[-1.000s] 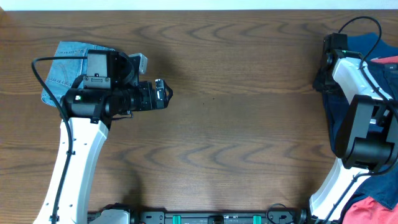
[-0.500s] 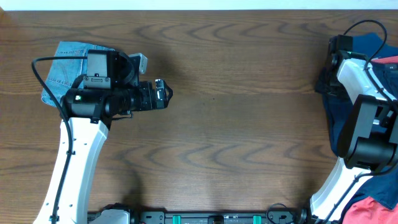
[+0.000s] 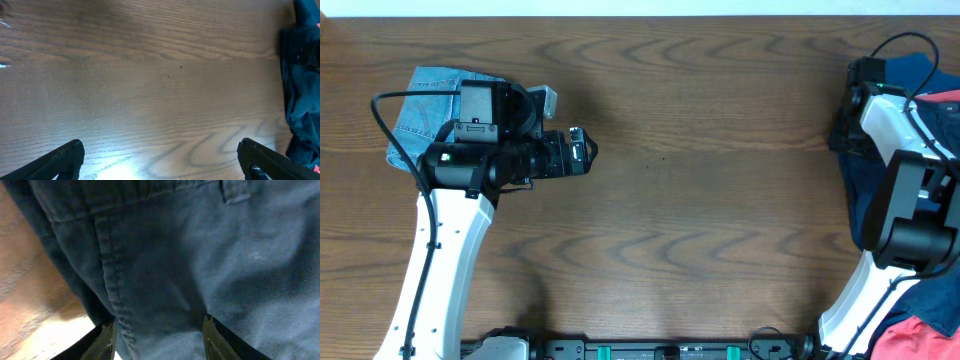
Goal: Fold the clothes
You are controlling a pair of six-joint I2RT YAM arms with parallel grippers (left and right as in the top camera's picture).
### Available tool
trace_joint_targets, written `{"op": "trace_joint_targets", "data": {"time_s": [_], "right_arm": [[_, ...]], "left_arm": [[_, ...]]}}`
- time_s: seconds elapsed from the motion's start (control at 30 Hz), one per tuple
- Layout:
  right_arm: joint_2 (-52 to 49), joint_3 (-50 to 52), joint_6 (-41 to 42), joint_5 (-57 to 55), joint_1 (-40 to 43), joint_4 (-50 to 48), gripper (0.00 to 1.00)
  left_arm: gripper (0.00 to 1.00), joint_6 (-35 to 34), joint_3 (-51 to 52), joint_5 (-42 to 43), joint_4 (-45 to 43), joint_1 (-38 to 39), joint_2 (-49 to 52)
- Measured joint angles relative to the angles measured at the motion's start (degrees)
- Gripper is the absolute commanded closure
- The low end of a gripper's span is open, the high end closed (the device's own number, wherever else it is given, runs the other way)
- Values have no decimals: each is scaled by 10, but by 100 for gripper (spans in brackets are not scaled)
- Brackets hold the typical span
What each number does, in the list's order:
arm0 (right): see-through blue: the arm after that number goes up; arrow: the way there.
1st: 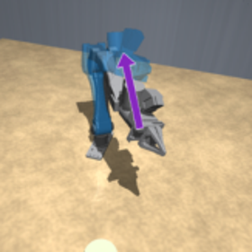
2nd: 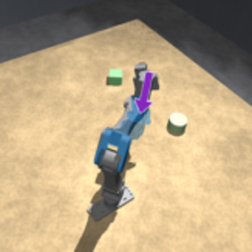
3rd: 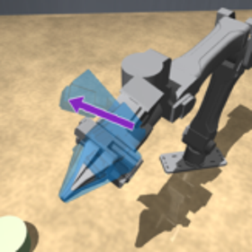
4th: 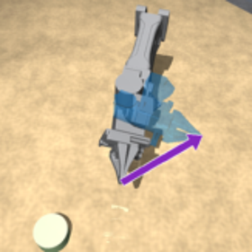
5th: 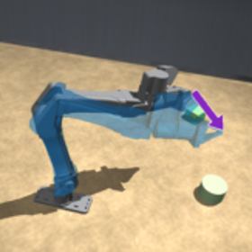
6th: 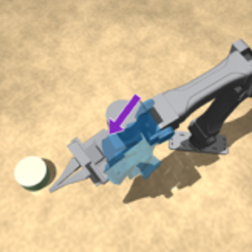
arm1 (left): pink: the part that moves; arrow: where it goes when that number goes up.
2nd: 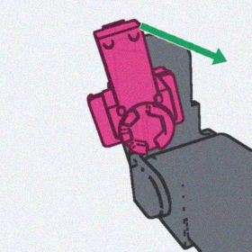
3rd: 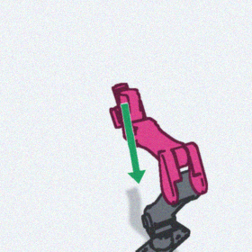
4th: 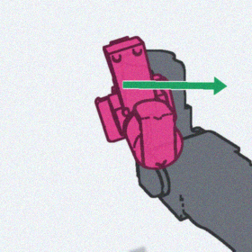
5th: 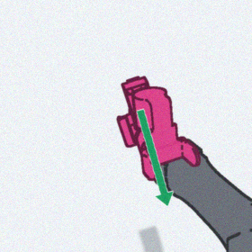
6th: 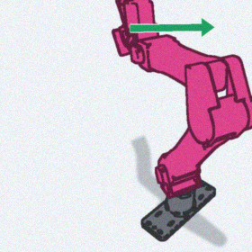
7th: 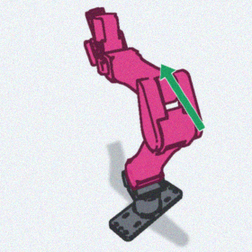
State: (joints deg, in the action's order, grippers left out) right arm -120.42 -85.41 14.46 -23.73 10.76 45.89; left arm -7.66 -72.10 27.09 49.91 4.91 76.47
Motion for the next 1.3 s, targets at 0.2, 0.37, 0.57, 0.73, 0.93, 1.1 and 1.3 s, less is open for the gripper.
{"op": "trace_joint_targets", "data": {"time_s": [0.2, 0.37, 0.57, 0.73, 0.93, 1.1, 1.3], "right_arm": [[-14, 1, -10, -5, 0, 1, 61], [-14, 0, -13, -6, 2, 8, 91], [-12, -11, 21, 6, 25, 43, 99], [29, -17, 43, 66, 72, 51, 99], [144, -19, 40, 196, 136, 12, 99], [260, -26, 33, 318, 143, -8, 99], [373, -37, 22, 388, 43, -3, 99]], "left_arm": [[1, 0, 0, 0, 0, 0, 0], [1, 0, 0, 0, 0, 0, 0], [1, 0, 0, 0, 0, 0, 0], [2, 0, 0, 0, 0, 0, -2], [1, 0, -5, 0, -2, -9, -54], [2, -15, -38, 0, -6, -38, -131], [2, -34, -77, -26, -13, -45, -205]]}}
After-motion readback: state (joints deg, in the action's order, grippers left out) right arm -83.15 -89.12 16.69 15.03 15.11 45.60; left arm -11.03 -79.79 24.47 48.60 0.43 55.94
